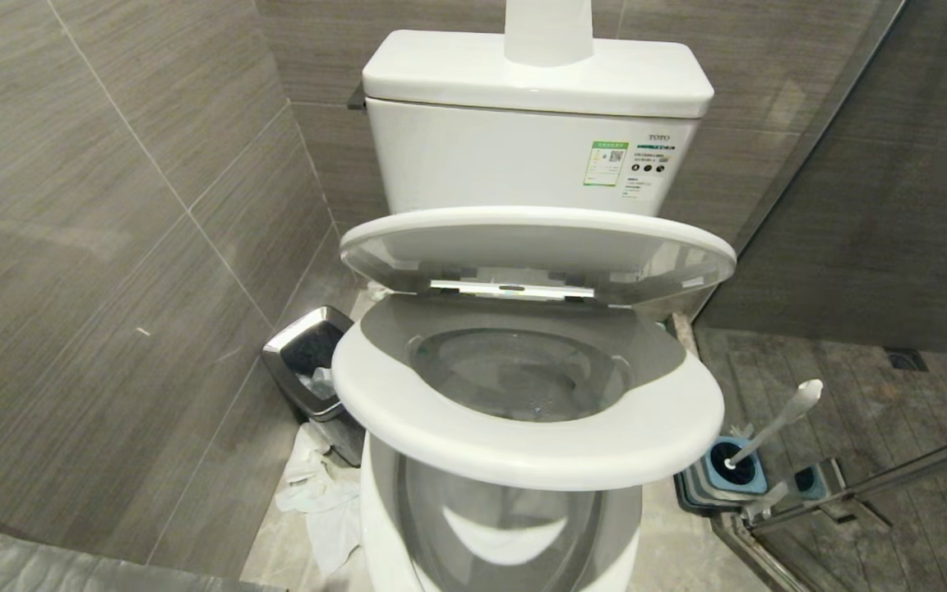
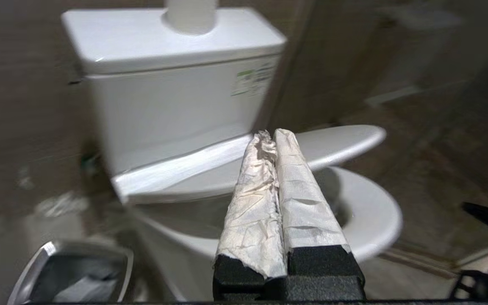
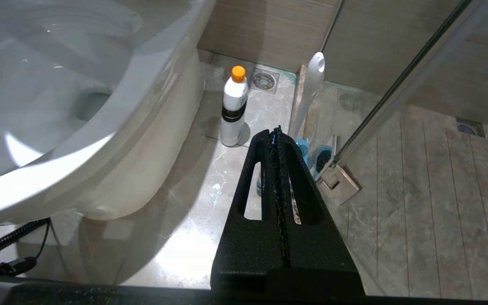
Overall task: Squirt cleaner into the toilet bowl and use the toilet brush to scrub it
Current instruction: Close the toilet lid
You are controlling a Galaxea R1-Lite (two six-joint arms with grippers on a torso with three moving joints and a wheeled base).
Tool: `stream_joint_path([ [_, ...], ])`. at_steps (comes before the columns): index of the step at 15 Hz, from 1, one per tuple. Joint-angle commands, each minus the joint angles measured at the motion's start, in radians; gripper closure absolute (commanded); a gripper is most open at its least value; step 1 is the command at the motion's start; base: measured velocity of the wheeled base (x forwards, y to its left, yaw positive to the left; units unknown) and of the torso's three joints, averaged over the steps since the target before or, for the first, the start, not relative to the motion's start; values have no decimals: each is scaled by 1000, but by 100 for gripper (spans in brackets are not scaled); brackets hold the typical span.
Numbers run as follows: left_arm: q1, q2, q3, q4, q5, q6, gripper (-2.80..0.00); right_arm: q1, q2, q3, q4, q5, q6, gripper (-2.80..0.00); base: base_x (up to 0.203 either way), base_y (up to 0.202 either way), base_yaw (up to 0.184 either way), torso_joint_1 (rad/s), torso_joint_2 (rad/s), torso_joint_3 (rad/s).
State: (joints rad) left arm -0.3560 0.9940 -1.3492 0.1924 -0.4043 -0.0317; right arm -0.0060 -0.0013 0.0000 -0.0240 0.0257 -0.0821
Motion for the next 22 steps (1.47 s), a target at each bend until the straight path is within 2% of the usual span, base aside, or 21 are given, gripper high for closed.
stream_joint_path([
  [1, -5, 185, -172, 161, 120, 47, 0, 0, 0, 12, -1, 0, -1, 0, 0, 0, 0, 0, 0, 0],
  [4, -89, 364, -289, 303, 221, 135, 0, 0, 0, 12, -1, 0, -1, 0, 0, 0, 0, 0, 0, 0],
  [6, -202, 445, -304, 325, 326, 180, 0, 0, 0, 12, -1, 0, -1, 0, 0, 0, 0, 0, 0, 0],
  [7, -254, 488, -304, 330, 380, 189, 0, 0, 0, 12, -1, 0, -1, 0, 0, 0, 0, 0, 0, 0],
  [8, -282, 524, -306, 334, 408, 194, 0, 0, 0, 12, -1, 0, -1, 0, 0, 0, 0, 0, 0, 0],
  [11, -323, 623, -368, 331, 464, 197, 0, 0, 0, 12, -1, 0, -1, 0, 0, 0, 0, 0, 0, 0],
  [14, -332, 640, -352, 350, 483, 192, 0, 0, 0, 12, -1, 0, -1, 0, 0, 0, 0, 0, 0, 0],
  [18, -366, 607, -188, 404, 487, 186, 0, 0, 0, 12, -1, 0, -1, 0, 0, 0, 0, 0, 0, 0],
  [22, -400, 637, -85, 402, 494, 93, 0, 0, 0, 12, -1, 0, -1, 0, 0, 0, 0, 0, 0, 0],
])
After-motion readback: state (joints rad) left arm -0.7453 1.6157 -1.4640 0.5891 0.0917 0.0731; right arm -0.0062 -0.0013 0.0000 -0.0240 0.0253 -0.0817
